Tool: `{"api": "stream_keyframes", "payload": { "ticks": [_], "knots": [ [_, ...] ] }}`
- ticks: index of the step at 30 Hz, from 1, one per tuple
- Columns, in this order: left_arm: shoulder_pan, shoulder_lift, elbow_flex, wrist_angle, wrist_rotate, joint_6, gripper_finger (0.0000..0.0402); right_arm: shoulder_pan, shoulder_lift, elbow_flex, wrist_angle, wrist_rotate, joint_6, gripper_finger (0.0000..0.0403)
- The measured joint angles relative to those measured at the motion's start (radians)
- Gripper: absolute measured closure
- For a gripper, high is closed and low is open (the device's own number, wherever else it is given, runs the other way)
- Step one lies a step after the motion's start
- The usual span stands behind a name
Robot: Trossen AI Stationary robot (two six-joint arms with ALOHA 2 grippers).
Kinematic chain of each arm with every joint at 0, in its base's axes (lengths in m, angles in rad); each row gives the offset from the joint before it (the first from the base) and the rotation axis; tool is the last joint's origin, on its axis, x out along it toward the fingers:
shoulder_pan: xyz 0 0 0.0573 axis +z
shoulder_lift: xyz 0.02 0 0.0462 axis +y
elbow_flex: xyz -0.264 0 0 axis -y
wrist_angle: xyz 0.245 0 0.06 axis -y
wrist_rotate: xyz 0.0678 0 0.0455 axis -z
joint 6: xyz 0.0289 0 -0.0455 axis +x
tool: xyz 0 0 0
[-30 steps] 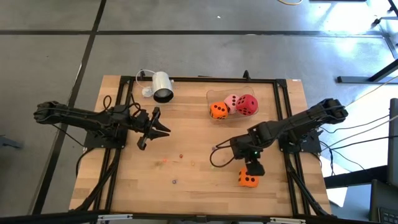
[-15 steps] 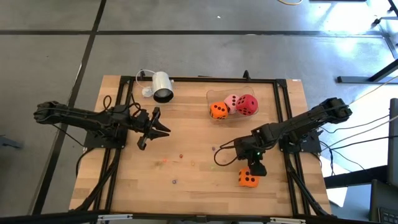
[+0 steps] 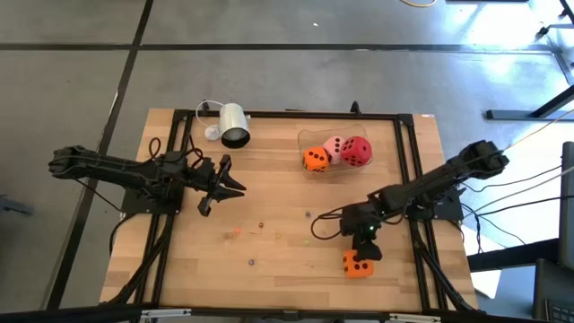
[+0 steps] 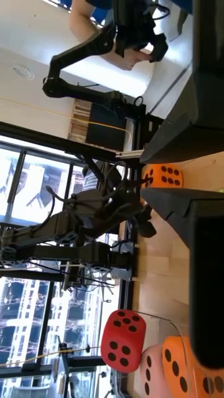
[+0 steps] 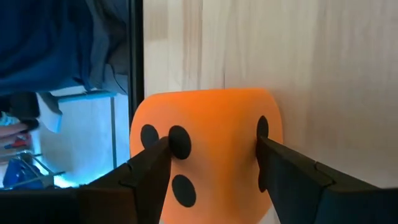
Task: Pick & Place Dice
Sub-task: Put the large orange die into the transparent bin
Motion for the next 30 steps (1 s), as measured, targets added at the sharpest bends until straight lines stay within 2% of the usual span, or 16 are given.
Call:
{"api": "stream_keyframes", "payload": {
  "ticks": [7, 16, 25, 30],
  "knots": [
    [0.000, 0.000, 0.000, 0.000, 0.000, 0.000, 0.0337, 0.079, -0.006, -0.054, 0.103, 0.108, 0.036, 0.0181],
    [0.000, 0.000, 0.000, 0.000, -0.001, 0.000, 0.0337, 0.135, -0.004, -0.062, 0.196, 0.216, 0.015, 0.0278],
    [0.000, 0.000, 0.000, 0.000, -0.001, -0.001, 0.0334, 0.158, -0.010, -0.070, 0.310, 0.248, 0.068, 0.0280],
    [0.000, 0.000, 0.000, 0.001, -0.001, -0.001, 0.0336, 0.158, -0.065, -0.018, 0.336, 0.300, 0.048, 0.0287]
  ]
}}
